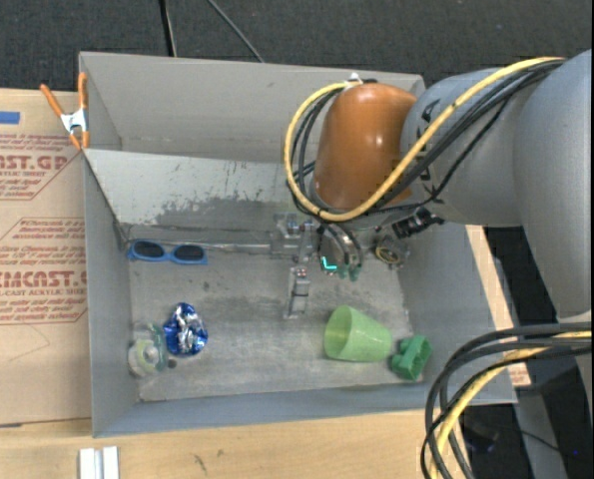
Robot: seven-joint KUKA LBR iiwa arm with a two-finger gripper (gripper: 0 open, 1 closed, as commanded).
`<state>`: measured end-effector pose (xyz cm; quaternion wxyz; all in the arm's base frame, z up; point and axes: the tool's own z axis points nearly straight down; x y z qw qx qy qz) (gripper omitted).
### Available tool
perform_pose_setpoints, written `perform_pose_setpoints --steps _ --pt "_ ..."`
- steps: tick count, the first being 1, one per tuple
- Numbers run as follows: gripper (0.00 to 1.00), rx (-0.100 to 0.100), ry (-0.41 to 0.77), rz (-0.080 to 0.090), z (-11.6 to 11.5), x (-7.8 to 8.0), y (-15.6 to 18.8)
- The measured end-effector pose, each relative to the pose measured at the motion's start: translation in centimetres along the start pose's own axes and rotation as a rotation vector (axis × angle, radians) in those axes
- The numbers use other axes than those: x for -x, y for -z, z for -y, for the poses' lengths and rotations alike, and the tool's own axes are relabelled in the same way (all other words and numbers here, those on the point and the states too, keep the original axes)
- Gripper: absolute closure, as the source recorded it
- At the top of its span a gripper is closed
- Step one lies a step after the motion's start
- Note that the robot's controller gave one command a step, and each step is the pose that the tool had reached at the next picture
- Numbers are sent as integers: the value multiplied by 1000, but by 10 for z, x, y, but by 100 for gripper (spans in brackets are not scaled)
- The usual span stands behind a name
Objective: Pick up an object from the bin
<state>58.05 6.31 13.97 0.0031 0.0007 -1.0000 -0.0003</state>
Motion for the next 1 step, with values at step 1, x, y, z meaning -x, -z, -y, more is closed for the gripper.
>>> perform_pose_setpoints --steps 1 --pt "0 2 -48 -1 -68 -18 -73"
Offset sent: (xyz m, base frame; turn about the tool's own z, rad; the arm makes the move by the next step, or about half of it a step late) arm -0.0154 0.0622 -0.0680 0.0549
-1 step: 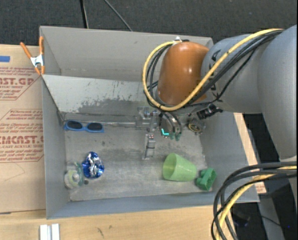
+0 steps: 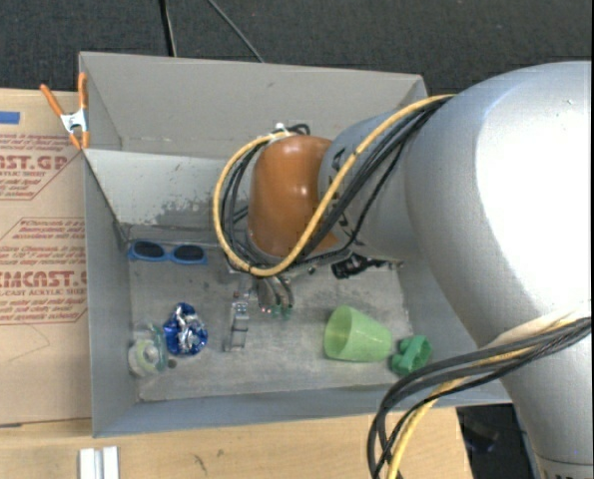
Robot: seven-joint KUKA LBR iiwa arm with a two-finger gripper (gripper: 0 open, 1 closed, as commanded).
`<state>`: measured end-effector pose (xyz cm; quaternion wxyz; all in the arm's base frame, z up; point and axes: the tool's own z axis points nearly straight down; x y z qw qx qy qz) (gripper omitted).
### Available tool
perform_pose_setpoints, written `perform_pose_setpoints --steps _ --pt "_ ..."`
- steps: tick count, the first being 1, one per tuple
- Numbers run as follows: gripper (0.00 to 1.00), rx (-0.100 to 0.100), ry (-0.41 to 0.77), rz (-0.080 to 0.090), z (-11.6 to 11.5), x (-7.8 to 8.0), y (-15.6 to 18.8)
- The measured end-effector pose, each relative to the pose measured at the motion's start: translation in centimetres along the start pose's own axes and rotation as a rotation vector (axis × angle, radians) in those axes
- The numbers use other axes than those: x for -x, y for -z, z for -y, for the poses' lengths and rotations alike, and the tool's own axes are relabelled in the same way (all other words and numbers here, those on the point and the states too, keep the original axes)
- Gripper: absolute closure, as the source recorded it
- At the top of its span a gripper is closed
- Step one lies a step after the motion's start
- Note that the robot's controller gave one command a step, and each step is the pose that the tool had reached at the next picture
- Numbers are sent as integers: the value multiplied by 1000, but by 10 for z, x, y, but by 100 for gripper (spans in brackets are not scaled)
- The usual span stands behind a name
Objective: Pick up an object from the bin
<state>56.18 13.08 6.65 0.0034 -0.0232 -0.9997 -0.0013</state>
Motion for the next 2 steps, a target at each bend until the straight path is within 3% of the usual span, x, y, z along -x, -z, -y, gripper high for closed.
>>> perform_pose_setpoints --steps 1,2 --pt "0 2 26 4 -108 -53 2" --pt "100 -2 18 6 -102 -50 2"
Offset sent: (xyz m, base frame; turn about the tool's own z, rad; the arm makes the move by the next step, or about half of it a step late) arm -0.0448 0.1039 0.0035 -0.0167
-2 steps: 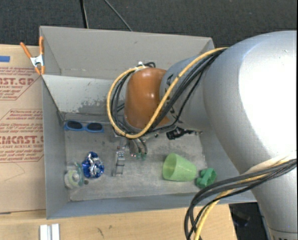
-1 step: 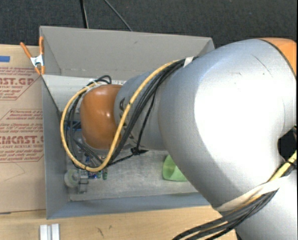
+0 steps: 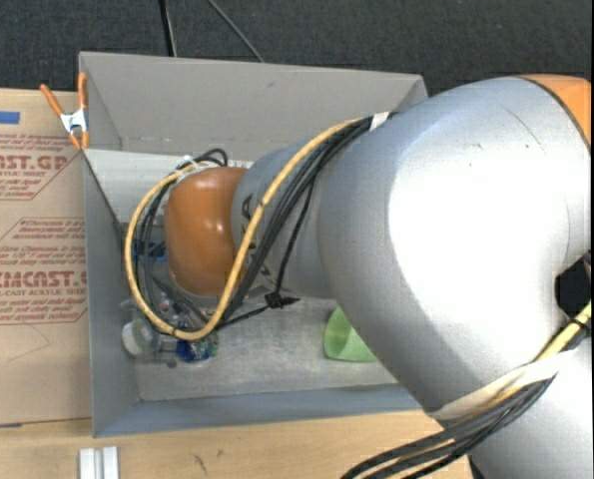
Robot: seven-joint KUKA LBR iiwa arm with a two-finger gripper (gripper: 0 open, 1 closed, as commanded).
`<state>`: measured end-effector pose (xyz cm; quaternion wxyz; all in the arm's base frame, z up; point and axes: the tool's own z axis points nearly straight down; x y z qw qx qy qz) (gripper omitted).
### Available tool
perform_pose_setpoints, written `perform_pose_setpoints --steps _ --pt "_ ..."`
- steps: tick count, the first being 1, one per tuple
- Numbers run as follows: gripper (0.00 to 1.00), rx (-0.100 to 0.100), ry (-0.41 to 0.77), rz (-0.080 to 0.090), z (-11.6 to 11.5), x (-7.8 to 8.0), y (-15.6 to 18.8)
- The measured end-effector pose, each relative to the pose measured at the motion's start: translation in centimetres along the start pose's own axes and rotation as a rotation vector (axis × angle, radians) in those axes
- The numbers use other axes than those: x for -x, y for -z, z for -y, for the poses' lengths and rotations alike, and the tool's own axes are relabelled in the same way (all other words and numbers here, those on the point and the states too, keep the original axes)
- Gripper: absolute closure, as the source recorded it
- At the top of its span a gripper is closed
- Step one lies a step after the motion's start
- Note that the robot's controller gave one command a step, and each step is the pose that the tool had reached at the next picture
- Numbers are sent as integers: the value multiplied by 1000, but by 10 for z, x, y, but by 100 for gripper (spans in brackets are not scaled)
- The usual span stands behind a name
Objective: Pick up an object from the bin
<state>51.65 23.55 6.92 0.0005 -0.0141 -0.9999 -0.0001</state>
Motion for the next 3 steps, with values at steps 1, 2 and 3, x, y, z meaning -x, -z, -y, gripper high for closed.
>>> perform_pose_setpoints --steps 1,2,3 --pt "100 0 8 3 12 12 0" --pt "100 -1 -134 6 75 73 3" --pt "0 0 -129 2 72 71 3"
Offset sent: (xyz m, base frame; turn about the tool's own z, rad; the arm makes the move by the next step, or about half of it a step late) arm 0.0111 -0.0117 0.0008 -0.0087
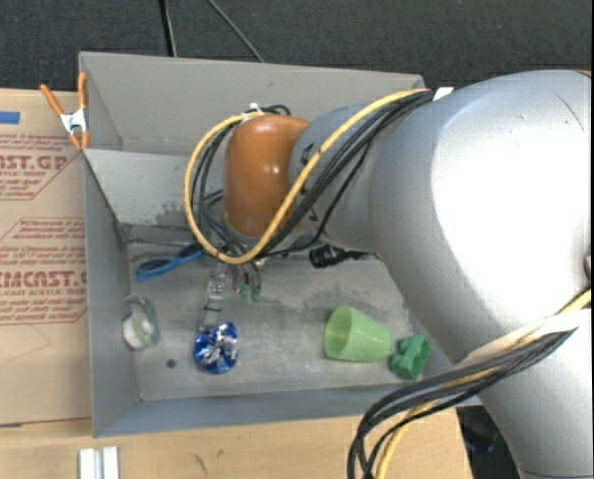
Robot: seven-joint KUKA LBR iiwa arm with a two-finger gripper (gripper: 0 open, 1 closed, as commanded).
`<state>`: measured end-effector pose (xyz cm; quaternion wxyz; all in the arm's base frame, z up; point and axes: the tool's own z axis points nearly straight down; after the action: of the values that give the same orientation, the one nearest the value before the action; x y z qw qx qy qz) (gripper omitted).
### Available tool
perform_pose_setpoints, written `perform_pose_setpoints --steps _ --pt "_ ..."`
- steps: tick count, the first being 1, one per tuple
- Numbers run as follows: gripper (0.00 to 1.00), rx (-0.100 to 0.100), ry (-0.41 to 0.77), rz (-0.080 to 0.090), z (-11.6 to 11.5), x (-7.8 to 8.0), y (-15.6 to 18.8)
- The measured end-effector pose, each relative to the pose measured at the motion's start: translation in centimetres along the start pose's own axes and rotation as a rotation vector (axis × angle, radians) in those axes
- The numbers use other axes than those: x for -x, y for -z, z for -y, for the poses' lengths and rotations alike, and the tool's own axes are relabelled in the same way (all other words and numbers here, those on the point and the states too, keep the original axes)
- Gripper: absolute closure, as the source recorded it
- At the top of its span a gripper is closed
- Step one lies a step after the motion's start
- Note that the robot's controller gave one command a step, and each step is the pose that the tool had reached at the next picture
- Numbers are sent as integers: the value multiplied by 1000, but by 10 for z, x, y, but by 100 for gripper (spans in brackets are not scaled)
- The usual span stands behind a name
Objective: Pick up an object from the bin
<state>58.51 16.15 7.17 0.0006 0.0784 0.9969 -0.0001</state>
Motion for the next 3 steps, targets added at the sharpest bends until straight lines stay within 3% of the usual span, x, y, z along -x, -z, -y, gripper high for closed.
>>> perform_pose_setpoints --steps 1,2,3 --pt "0 2 128 5 6 -106 -1" --pt "0 -2 142 3 118 -63 38" --pt "0 2 427 -2 68 -91 16"
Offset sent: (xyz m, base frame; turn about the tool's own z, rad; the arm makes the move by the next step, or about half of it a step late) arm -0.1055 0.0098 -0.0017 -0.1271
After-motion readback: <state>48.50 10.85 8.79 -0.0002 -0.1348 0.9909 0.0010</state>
